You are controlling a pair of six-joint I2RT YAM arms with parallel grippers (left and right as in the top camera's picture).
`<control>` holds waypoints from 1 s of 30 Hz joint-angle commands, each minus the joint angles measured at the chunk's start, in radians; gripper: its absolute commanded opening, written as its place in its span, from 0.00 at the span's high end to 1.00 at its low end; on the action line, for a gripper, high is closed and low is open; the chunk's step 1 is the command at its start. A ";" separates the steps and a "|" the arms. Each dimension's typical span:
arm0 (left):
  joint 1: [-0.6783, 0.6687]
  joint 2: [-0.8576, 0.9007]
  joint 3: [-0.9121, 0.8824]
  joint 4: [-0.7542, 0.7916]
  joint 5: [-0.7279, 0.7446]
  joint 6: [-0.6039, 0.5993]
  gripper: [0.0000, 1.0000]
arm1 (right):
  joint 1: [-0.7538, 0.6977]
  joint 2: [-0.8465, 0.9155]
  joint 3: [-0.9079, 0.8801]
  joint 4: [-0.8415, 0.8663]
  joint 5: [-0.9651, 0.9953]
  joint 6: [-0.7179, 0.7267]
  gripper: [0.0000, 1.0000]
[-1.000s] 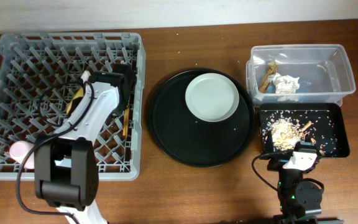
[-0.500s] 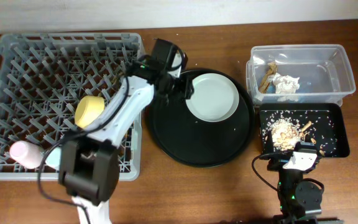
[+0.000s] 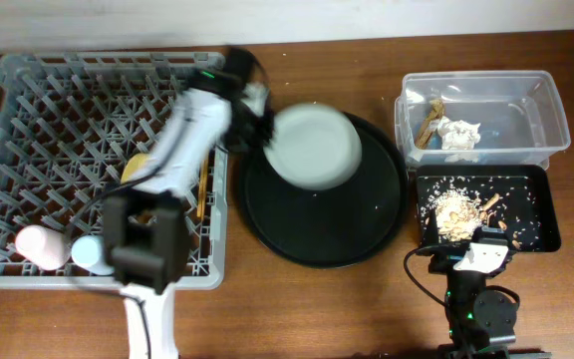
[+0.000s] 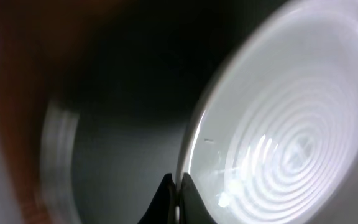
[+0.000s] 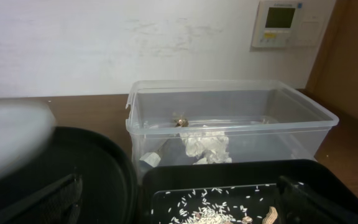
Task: Sort waste into correct bins and load items into the dishwasher rack
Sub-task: 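Grasp the white plate with the left gripper and stand it in the rack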
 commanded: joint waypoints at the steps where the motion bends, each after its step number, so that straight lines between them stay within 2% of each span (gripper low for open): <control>1: 0.150 -0.241 0.172 -0.192 -0.486 0.090 1.00 | -0.006 -0.005 -0.009 -0.002 0.006 -0.003 0.02; 3: 0.269 -0.381 0.175 -0.230 -0.885 0.094 1.00 | -0.006 -0.005 -0.009 -0.002 0.006 -0.003 0.01; 6: 0.386 -0.420 0.161 -0.204 -1.172 0.197 1.00 | -0.006 -0.005 -0.009 -0.002 0.006 -0.003 0.02; 8: 0.401 -0.418 0.104 -0.166 -1.402 0.193 1.00 | -0.006 -0.005 -0.009 -0.002 0.006 -0.003 0.02; 12: 0.405 -0.418 -0.110 0.009 -1.469 0.197 1.00 | -0.006 -0.005 -0.009 -0.002 0.006 -0.003 0.02; 15: 0.405 -0.418 -0.319 0.159 -1.436 0.198 1.00 | -0.006 -0.005 -0.009 -0.002 0.006 -0.003 0.02; 17: 0.402 -0.418 -0.425 0.251 -1.338 0.198 1.00 | -0.006 -0.005 -0.009 -0.002 0.006 -0.003 0.02; 21: 0.395 -0.418 -0.447 0.270 -1.268 0.198 1.00 | -0.006 -0.005 -0.009 -0.002 0.006 -0.003 0.02; 23: 0.362 -0.420 -0.444 0.270 -1.272 0.216 0.79 | -0.006 -0.005 -0.009 -0.002 0.006 -0.003 0.02; 24: 0.271 -0.434 -0.442 0.269 -1.272 0.249 0.46 | -0.006 -0.005 -0.009 -0.002 0.006 -0.003 0.02; 25: 0.232 -0.441 -0.442 0.261 -1.272 0.249 0.37 | -0.006 -0.005 -0.009 -0.002 0.006 -0.003 0.02; 26: 0.177 -0.454 -0.442 0.242 -1.265 0.249 0.17 | -0.006 -0.005 -0.009 -0.002 0.006 -0.003 0.01; 27: 0.143 -0.472 -0.441 0.225 -1.225 0.249 0.14 | -0.006 -0.005 -0.009 -0.002 0.006 -0.003 0.01; 28: 0.087 -0.536 -0.415 0.165 -1.007 0.248 0.14 | -0.006 -0.005 -0.009 -0.002 0.006 -0.003 0.02; 30: 0.024 -0.645 -0.374 0.122 -0.682 0.245 0.14 | -0.006 -0.005 -0.009 -0.002 0.006 -0.003 0.01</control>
